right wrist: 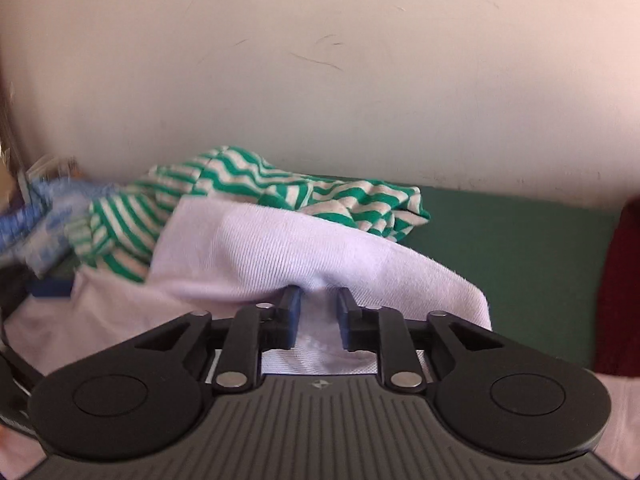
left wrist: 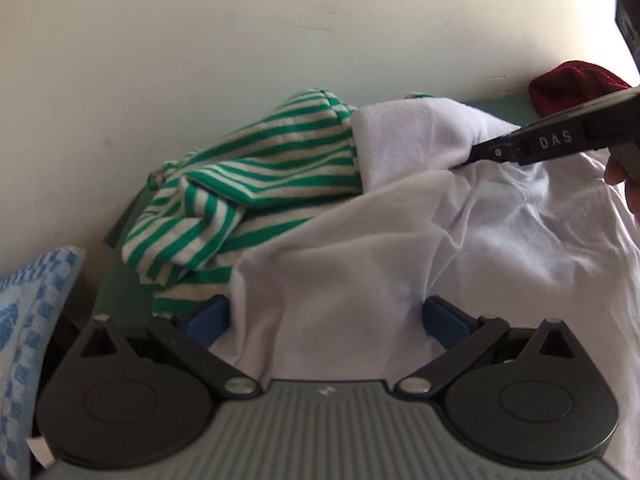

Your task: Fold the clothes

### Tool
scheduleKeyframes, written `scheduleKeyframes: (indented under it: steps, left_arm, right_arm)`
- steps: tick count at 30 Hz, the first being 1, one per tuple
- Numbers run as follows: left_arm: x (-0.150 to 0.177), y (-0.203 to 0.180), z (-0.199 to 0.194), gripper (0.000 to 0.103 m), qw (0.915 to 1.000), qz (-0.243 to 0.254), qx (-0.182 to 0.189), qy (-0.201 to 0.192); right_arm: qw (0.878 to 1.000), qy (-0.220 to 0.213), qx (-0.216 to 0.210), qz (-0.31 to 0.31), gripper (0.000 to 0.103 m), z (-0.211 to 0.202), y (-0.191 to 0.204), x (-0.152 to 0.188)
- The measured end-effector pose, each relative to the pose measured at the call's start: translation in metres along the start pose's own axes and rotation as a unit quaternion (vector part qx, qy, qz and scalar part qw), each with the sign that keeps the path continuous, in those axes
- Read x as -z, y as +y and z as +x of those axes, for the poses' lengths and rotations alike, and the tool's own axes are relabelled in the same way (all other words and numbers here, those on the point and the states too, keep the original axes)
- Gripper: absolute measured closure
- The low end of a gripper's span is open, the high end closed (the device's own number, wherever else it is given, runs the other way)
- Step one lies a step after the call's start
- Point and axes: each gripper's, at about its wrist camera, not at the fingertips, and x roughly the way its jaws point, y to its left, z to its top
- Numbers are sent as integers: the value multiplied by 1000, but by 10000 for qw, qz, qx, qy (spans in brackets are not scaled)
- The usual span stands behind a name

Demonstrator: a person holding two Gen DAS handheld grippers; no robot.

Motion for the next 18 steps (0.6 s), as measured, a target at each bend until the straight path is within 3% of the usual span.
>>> scheduleKeyframes:
  steps: [1, 3, 5, 7, 10, 12, 13, 18]
  left_arm:
    - [1, 1, 0, 1, 10000, -44, 11, -1]
    - [2, 3, 0, 1, 9999, -137, 34, -6]
    - [2, 4, 1, 1, 9997, -245, 41, 6]
    - [2, 4, 1, 0, 9996, -278, 22, 0]
    - [2, 1, 0, 0, 9998, -185, -58, -53]
    - [3, -1, -1, 0, 9997, -114, -146, -133]
    - [3, 0, -2, 1, 9995, -130, -193, -209]
    - [5, 7, -6, 0, 9966, -299, -542, -536]
  right_arm:
    - [9999, -44, 90, 90, 62, -8, -3, -2]
    - [9989, -337, 102, 297, 60, -31, -6, -3]
    - [9974, -549, -244, 400, 58, -50, -3, -2]
    - [9961, -375, -757, 274, 58, -53, 9, -1]
    - [9953, -112, -952, -103, 51, -36, 38, 4]
    - [9948, 56, -930, -411, 60, -14, 53, 7]
    - [9951, 88, -850, -503, 81, -6, 58, 6]
    - [9957, -387, -840, 71, 96, -10, 53, -16]
